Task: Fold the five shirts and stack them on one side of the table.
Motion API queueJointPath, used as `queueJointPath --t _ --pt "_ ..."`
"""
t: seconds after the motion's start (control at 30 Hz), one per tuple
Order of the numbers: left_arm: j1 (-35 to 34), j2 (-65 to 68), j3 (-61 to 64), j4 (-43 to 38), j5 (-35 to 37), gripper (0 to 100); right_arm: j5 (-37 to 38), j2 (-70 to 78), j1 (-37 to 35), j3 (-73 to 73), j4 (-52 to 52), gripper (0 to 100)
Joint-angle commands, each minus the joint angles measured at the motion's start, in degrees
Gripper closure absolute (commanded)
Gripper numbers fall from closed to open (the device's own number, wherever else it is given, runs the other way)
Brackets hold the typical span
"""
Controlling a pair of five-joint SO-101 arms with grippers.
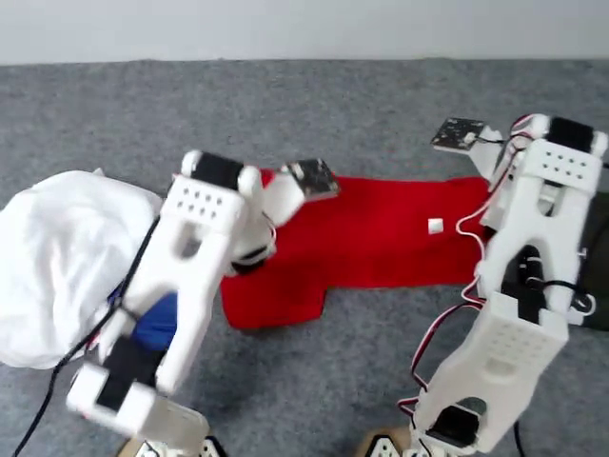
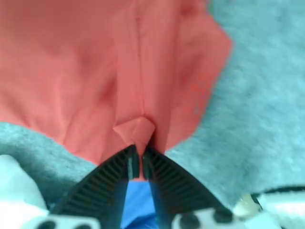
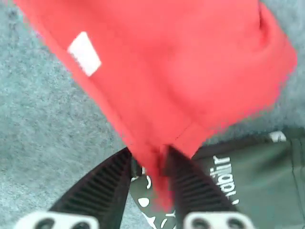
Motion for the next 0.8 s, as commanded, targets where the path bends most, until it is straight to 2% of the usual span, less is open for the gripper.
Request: queueJointPath --t 0.0,0.07,0.2,0.27,0.4,0.5,0.57,0.67,0.77 --pt "2.0 -12.1 6.5 1.3 -1.0 93 0.5 -5.7 2.2 -3.2 2.5 77.9" --pt "0.5 -15.9 8.6 0.3 -0.1 86 0.4 -6.7 2.4 -3.2 2.4 75.8" --pt "-6.2 -17.8 8.7 -3.7 6.5 77 0.2 -7.1 1.5 -3.2 2.4 75.6" --pt "-8.4 -17.8 8.7 -4.9 6.9 76 0.1 -7.1 0.8 -3.2 2.5 75.7" --pt "-8.5 -17.8 8.7 -5.3 7.4 75 -0.6 -6.9 -1.5 -3.2 2.3 75.9" --pt "-8.6 -17.8 8.3 -10.9 11.6 75 -5.3 -5.6 -3.8 -3.2 2.1 81.8" --pt "-8.6 -17.7 8.3 -17.1 16.2 77 -7.9 -3.3 -5.3 -3.3 2.0 88.9" --pt "-7.6 -16.4 8.8 -25.8 21.6 86 -15.2 0.7 -7.3 -3.4 -0.8 98.3" --pt "-6.2 -11.7 8.0 -30.2 22.8 94 -24.4 3.3 -7.7 -3.5 -5.4 98.3"
